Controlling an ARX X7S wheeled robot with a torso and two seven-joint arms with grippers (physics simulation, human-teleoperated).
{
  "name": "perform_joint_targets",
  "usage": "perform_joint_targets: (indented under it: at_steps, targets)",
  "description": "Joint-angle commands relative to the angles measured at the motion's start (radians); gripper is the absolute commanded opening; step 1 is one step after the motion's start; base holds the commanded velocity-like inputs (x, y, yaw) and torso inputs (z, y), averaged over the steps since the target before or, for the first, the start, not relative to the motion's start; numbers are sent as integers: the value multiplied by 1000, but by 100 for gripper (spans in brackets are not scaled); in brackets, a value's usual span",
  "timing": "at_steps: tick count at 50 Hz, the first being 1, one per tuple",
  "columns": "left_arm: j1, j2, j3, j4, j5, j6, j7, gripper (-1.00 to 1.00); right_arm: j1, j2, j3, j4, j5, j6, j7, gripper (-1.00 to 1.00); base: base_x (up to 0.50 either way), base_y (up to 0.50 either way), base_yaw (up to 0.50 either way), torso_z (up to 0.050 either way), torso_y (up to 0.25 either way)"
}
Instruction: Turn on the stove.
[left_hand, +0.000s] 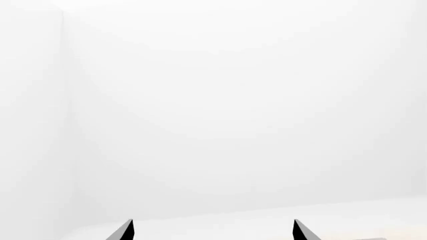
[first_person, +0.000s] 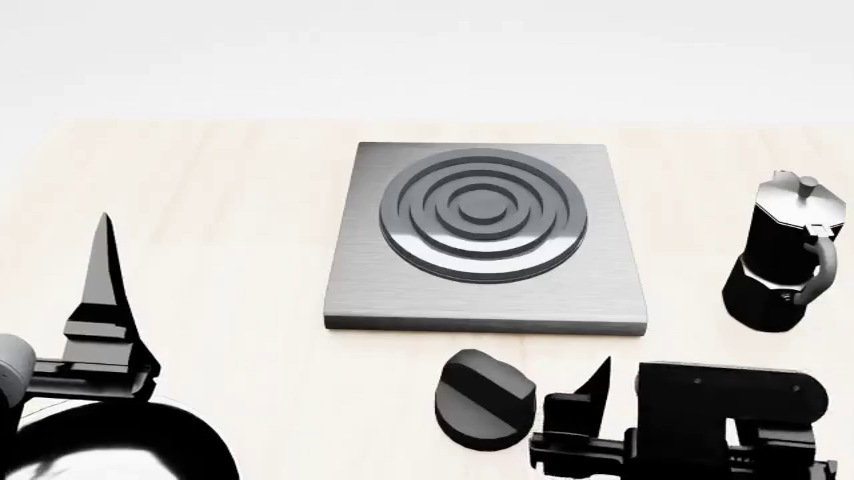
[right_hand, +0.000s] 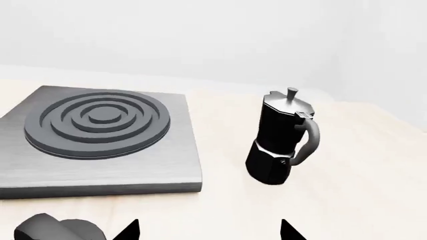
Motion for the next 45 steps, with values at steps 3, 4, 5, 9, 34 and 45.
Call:
perform_joint_targets:
  at_steps: [3,4,5,9,34,45]
  targets:
    - [0,-3,0,1,-3,1,-4,100,0,23,11,-101,14,33,30,100,0,0,0,0,0]
    - [-1,-3,1,3,-4,-1,-5,100,0,23,11,-110,14,36,33,100,0,0,0,0,0]
    - [-1,-3,1,1,-3,0,-5,100,0,24,12,-112,15,38,35,100,0,0,0,0,0]
    - [-1,-4,0,3,-6,0,-6,100,3,28,5,-128,6,39,42,100,0,0,0,0,0]
    - [-1,-9,5,-2,-8,9,-11,100,37,46,-18,-282,27,131,90,100,0,0,0,0,0]
    - [0,-12,4,-4,-10,12,-13,100,45,52,-31,-314,22,133,94,100,0,0,0,0,0]
